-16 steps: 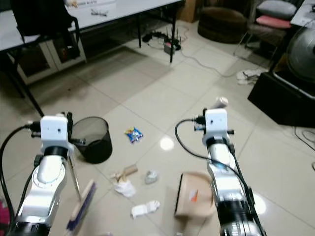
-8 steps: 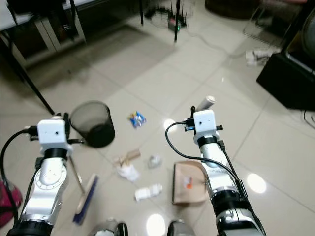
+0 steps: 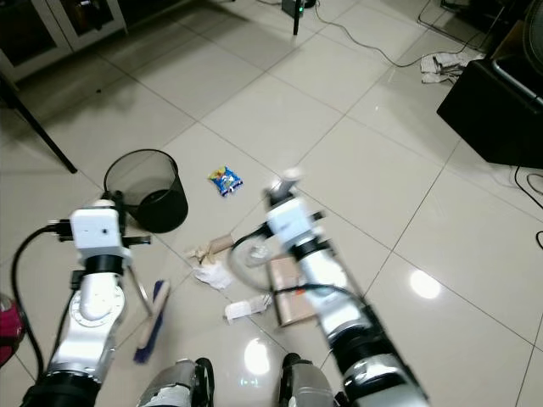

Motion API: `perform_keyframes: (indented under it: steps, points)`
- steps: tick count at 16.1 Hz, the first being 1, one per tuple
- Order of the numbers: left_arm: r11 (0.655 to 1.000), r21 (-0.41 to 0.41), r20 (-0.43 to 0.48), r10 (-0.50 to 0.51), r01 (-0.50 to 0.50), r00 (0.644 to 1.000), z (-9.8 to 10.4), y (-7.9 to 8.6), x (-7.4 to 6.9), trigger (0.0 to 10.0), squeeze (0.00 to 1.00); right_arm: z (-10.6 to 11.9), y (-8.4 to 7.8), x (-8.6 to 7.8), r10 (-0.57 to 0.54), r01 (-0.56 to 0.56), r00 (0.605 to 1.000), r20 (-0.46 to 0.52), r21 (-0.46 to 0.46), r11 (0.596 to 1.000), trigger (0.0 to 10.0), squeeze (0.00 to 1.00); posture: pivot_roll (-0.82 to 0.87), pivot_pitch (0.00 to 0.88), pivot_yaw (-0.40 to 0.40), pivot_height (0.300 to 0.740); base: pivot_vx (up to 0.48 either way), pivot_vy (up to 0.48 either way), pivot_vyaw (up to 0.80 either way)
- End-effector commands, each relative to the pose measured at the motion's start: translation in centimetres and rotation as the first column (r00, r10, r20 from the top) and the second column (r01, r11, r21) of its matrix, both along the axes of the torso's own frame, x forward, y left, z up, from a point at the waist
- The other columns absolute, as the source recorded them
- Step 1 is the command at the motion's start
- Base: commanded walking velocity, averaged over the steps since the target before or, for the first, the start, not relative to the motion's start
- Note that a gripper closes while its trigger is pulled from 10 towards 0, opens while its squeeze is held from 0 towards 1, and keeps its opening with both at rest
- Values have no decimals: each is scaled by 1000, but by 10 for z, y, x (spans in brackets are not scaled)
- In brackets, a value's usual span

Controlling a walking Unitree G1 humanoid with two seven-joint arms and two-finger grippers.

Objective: Sweep floor

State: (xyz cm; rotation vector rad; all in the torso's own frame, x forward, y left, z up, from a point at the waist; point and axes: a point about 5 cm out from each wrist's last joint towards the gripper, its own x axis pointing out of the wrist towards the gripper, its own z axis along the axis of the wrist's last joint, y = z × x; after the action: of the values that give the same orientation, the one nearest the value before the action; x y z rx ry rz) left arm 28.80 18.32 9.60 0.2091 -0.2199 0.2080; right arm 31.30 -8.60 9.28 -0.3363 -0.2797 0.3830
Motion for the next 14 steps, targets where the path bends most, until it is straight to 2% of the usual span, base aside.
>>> perform_keyframes:
  steps: [1,3,6,8,10,12,14]
  points:
    - [1000,-23,-53,15,-16,998,-13,-3,-3,10000,0,-10,2,-7,21,-22,1000,-22,-13,1000,10000,0,39,312,-17,740,0,0,0]
    - [998,-62,-55,-12,8,998,-15,-16,-2,10000,0,-14,8,-11,33,-34,999,-32,-8,999,10000,0,37,307,-20,740,0,0,0]
    - [992,-121,-45,-44,38,998,-13,-31,0,10000,0,-13,6,-8,-4,5,999,-39,25,1000,10000,0,35,295,-20,740,0,0,0]
    - [985,-157,-26,-69,64,997,-8,-38,2,10000,0,-8,0,-3,-43,44,999,-29,51,998,10000,0,38,287,-19,740,0,0,0]
    - [985,-145,-16,-93,90,996,-5,-40,3,10000,0,1,-10,1,-77,77,997,3,75,994,10000,0,36,282,-17,740,0,0,0]
    - [986,-129,-17,-107,104,994,-5,-40,4,10000,0,8,-24,2,-88,85,995,41,63,994,10000,0,30,279,-12,740,0,0,0]
    - [986,-126,-23,-109,106,994,-6,-40,4,10000,0,9,-30,1,-80,78,995,57,34,996,10000,0,26,280,-11,740,0,0,0]
